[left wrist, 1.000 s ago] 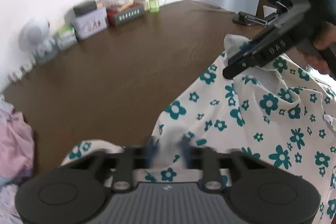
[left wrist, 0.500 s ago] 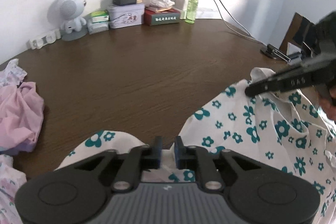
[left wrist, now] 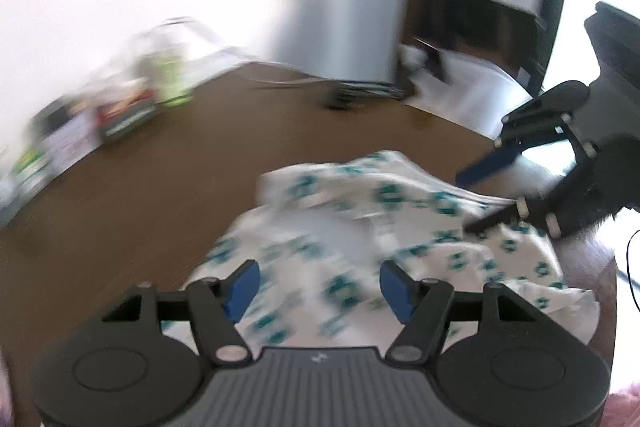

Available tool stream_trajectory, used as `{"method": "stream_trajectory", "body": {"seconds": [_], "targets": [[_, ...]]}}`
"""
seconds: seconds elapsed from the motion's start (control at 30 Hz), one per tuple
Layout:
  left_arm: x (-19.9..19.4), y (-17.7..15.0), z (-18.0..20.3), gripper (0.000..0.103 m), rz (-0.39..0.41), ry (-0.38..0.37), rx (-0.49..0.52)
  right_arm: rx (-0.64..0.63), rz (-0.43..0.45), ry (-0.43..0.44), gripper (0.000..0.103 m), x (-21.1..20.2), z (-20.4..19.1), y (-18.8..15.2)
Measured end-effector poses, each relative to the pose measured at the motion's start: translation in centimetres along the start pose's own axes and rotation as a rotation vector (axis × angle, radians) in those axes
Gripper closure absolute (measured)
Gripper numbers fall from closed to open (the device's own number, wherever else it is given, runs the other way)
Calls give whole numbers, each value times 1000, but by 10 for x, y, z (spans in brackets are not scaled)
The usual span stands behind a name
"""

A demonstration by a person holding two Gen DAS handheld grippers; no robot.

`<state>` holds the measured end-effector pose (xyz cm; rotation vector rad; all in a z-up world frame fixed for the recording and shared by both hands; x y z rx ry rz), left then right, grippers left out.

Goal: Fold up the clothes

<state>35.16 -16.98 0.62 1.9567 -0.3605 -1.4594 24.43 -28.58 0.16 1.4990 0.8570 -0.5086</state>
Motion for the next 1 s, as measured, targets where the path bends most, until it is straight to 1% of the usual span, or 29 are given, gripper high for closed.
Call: {"method": "stream_trajectory", "body": {"seconds": [0.07,0.1,0.13,0.17,0.2,0.23,0.33,0.4,0.43,0.47,0.5,0.57,0.6,0.73,0.83,0.87,0.9,0.93,0.97,1.0], "targets": [[24,16,16,43,-34,-37,34,-57,6,-47,58,-7,-1,-22],[35,23,23,44,-49,-57,43,-84,9,-70,58,-11,-2,-32],[44,28,28,48,-58,-76,36,-92,17,-95,57,-12,2,-38],[53,33,32,51,-68,-96,30,-68,25,-101,57,-11,8,-40],[62,37,34,52,-77,-104,13,-44,33,-107,57,-11,15,-42],[68,38,35,52,-81,-104,-2,-11,37,-95,57,-9,22,-42],[86,41,29,53,-115,-80,-80,-36,30,-49,65,-7,9,-44],[93,38,25,56,-130,-84,-120,-53,25,-18,66,-5,0,-46],[95,36,24,62,-137,-93,-128,-61,22,-2,66,-5,-5,-47],[96,33,22,72,-145,-103,-132,-70,20,14,66,-4,-9,-47],[97,33,22,76,-136,-97,-126,-78,17,29,66,-3,-14,-48],[96,32,21,90,-128,-119,-129,-95,12,60,65,-2,-23,-50],[95,30,21,92,-121,-129,-135,-103,10,76,65,-1,-27,-51],[93,28,18,93,-102,-125,-138,-135,-1,138,66,1,-45,-54],[90,25,16,92,-93,-129,-153,14,-14,164,66,13,-31,-53],[89,24,16,92,-89,-132,-157,63,-18,173,69,16,-26,-52],[88,22,15,92,-87,-131,-161,112,-22,182,84,20,-22,-52],[88,21,14,95,-84,-129,-164,161,-27,192,94,24,-17,-51],[86,20,13,98,-76,-129,-166,201,-31,221,102,25,-15,-52],[85,19,12,98,-69,-130,-168,241,-35,250,102,25,-14,-53]]}}
Point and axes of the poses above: each gripper's, at about its wrist camera, not at the fingertips, and x roughly the way its jaws point, z to its right, y to its top, the point moved 6 cm from there along x, roughly the way its jaws point, and after that the axes turned 11 degrees about x, right-handed, at the moved point
